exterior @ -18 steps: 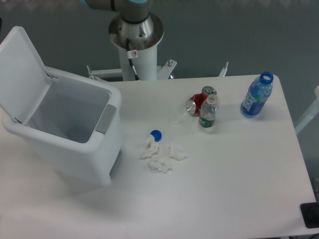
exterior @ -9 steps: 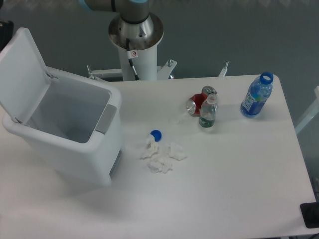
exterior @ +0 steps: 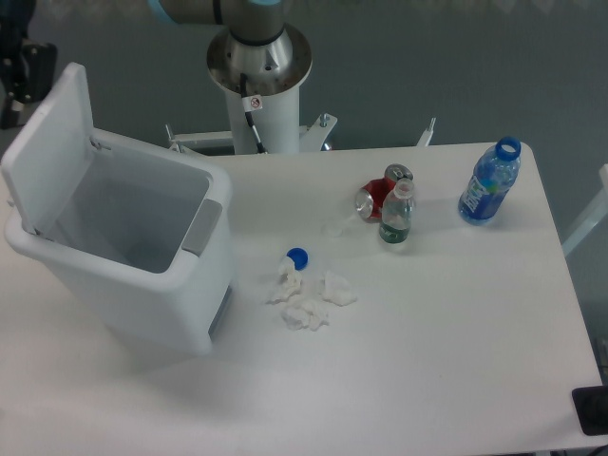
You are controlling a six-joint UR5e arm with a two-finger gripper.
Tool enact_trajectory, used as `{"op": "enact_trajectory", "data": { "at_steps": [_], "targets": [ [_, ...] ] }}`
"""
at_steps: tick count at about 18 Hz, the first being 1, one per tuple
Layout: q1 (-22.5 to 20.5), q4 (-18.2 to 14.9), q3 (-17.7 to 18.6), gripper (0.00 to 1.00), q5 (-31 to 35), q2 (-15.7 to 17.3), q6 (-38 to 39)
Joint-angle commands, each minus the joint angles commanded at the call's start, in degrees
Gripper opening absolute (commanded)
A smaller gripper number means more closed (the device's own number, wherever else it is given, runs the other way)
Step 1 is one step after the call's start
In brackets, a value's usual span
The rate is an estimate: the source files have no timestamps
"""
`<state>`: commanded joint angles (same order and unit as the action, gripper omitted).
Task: Close the trash can
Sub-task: 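Lower the gripper onto the raised lid of the trash can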
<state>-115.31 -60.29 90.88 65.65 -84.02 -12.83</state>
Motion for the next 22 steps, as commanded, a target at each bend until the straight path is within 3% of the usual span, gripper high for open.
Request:
{"op": "enact_trajectory", "data": {
  "at_steps": [5,22],
  "targets": [
    [-3.69,-0.09,0.35,1.00,0.09,-0.09,-1.22],
    [-6.15,-0.09,1.32,1.00,5.62,-0.18,-4.22]
  ]
}}
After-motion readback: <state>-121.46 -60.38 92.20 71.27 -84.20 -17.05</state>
